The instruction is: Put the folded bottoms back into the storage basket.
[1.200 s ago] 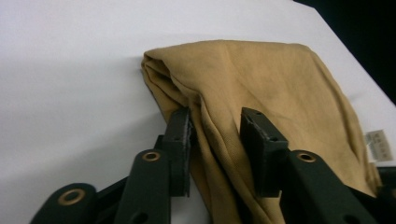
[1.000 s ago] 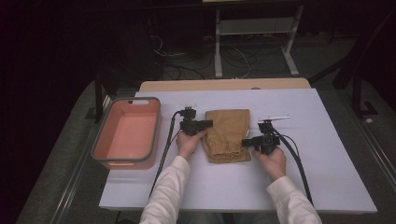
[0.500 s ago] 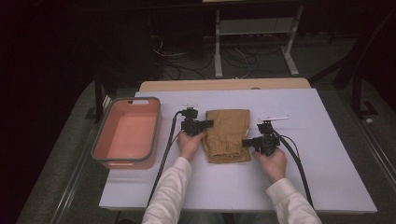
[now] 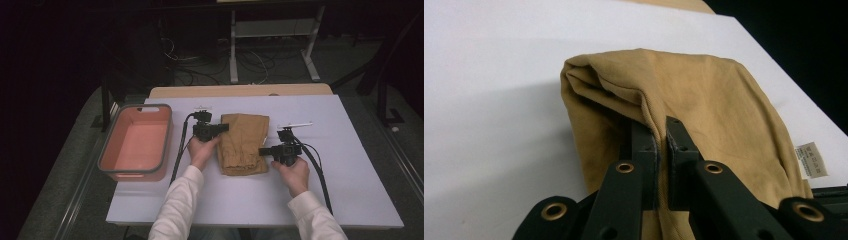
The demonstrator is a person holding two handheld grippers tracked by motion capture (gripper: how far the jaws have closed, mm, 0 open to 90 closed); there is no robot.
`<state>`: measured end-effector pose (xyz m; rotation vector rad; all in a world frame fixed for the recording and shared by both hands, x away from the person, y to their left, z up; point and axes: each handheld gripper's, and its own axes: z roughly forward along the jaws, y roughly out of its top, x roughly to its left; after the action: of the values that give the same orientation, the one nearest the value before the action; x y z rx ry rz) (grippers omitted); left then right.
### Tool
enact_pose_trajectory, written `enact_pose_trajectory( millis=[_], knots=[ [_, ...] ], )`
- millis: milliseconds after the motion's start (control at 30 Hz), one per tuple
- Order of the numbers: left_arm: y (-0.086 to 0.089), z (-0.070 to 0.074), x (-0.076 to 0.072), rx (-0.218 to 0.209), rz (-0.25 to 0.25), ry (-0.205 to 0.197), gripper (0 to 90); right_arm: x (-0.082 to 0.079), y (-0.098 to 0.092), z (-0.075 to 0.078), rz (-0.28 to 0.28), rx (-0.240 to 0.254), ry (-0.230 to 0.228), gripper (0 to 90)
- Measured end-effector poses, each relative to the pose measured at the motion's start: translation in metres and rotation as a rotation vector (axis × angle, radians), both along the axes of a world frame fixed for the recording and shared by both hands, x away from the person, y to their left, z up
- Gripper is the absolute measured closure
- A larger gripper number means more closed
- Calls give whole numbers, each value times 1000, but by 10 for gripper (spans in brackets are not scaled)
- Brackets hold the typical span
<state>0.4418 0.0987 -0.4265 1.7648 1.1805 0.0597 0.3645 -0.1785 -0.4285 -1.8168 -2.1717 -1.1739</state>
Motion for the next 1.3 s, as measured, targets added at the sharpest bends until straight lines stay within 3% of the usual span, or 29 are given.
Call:
enact_pose_trajectory(
  millis=[800,1300],
  knots=[
    [19,44,-3,-17,14,-40,857,-1,15,41,39,11,-67,847],
    [26,81,-8,-17,14,-91,857,-2,19,66,44,46,-99,847]
  ],
)
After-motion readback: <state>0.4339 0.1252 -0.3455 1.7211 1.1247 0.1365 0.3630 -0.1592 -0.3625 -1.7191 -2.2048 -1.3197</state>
